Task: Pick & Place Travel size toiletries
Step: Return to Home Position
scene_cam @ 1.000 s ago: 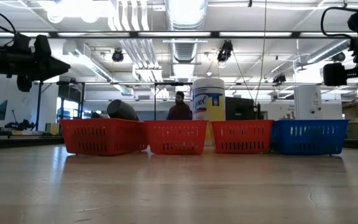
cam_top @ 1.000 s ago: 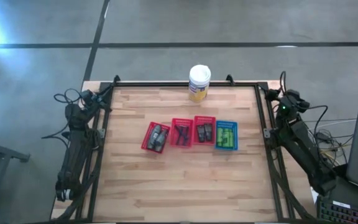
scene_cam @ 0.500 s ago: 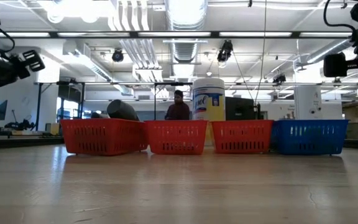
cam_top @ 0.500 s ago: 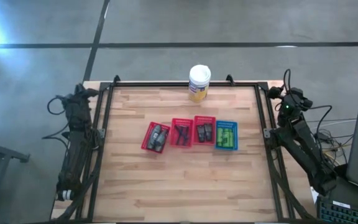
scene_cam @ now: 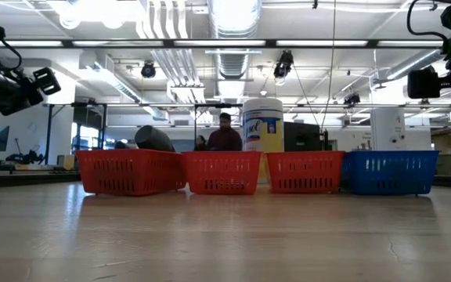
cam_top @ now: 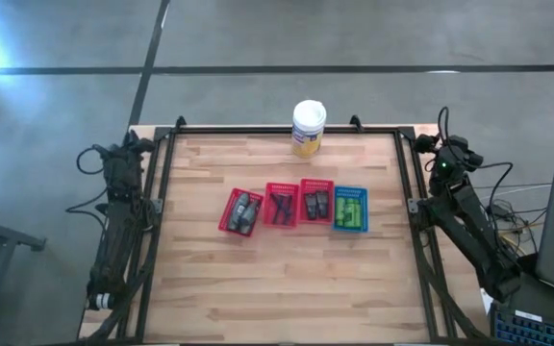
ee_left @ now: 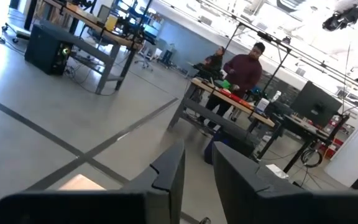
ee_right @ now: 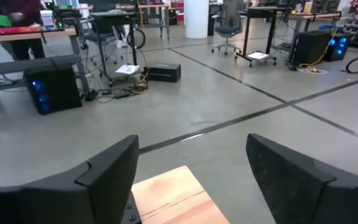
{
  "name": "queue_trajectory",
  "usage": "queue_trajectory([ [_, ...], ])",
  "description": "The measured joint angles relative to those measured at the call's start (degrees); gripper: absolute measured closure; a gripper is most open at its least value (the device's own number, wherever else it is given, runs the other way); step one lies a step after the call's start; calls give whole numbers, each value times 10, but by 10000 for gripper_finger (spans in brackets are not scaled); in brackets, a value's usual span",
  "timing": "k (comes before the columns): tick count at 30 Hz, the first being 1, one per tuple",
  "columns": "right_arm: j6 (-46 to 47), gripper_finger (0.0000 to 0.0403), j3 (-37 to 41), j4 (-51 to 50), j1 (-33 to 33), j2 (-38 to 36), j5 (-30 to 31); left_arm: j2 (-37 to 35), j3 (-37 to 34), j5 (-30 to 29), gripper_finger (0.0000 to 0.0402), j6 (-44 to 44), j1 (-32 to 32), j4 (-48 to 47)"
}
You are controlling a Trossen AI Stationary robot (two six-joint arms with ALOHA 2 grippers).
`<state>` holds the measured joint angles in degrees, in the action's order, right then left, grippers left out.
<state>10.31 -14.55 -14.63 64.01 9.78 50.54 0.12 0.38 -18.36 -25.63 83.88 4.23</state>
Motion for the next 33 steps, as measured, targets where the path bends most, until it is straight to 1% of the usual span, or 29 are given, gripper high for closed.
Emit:
queue_trajectory([
  [13,-5,147,0,-1,0,0,1,0,0,1,314,1,-1,0],
  [14,-26,150,0,-1,0,0,5,0,0,1,314,1,-1,0],
  [17,-128,158,1,-2,1,-8,6,0,0,1,314,1,-1,-1],
  [18,-139,161,1,-1,1,-10,3,0,0,1,314,1,-1,-1],
  [19,-132,164,0,-2,2,-11,-7,0,0,1,314,1,-1,-1],
  [20,-105,166,-1,-1,6,-11,-21,0,0,1,314,1,-1,-1],
  [23,2,174,-6,31,41,-11,-61,0,0,1,314,1,-1,-1],
  [25,72,178,-6,52,69,-17,-100,0,0,1,314,1,-1,-1],
  [26,77,179,-5,65,81,-22,-138,0,0,1,314,1,-1,-1],
  [27,63,180,-2,79,89,-29,-189,0,0,1,314,1,-1,-1],
  [30,-26,182,17,145,103,-52,-367,0,0,1,314,1,-1,-1],
  [31,-52,181,26,175,106,-62,-414,0,0,1,314,1,-1,-1],
  [33,-88,178,42,238,110,-77,-474,0,0,1,314,1,-1,-1],
])
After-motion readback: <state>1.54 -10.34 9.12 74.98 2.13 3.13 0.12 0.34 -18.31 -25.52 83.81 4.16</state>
